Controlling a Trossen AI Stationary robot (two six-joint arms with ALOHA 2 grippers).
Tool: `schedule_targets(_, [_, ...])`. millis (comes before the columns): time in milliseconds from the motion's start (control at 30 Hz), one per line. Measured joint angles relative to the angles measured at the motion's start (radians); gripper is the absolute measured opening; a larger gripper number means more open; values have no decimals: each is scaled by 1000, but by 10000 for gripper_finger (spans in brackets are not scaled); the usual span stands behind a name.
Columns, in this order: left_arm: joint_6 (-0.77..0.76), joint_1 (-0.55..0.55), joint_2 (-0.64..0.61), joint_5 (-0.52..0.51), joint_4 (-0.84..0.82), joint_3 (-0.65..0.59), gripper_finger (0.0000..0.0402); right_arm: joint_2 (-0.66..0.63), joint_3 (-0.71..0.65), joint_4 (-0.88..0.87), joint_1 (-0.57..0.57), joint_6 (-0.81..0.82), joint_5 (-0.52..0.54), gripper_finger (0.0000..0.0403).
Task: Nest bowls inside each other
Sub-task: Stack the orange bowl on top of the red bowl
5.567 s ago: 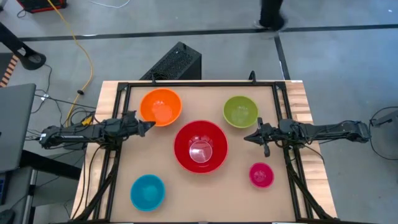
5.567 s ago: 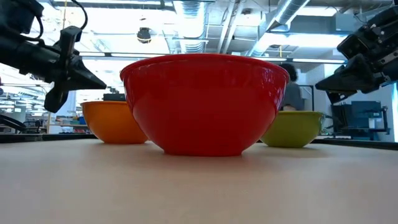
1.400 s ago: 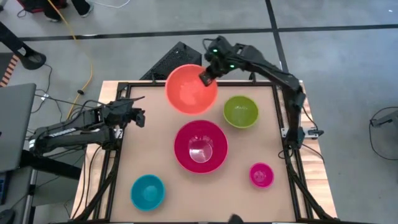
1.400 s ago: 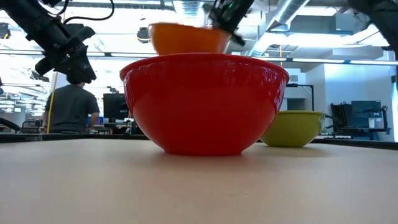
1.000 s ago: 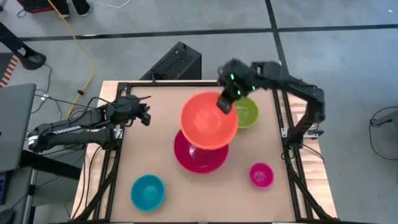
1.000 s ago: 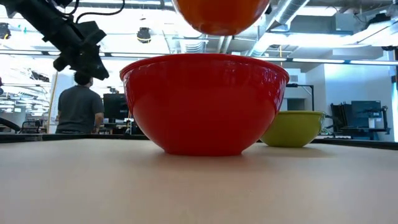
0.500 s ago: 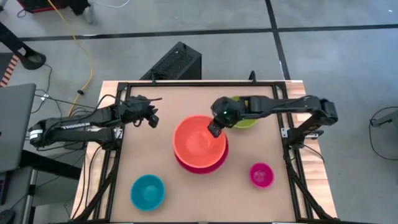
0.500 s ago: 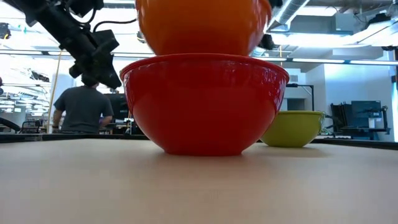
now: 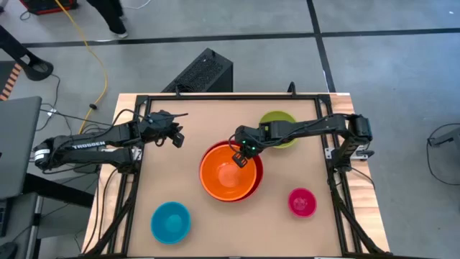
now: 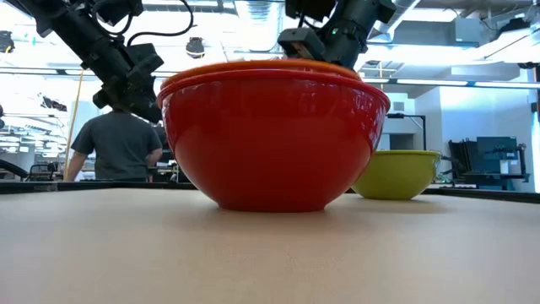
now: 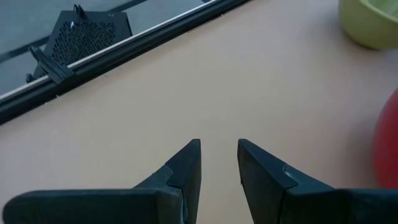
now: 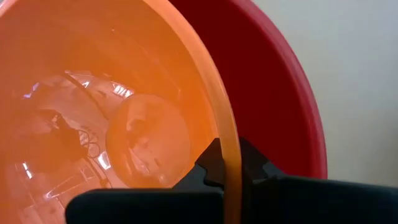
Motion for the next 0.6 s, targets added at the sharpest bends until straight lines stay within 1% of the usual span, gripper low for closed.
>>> schedule_targets(200, [-19, 0, 0, 0, 0, 0, 93, 14, 0, 2, 0, 2, -2, 13])
schedule_targets(600, [-28, 0, 0, 0, 0, 0, 93, 15, 1, -21, -3, -1, 46, 13])
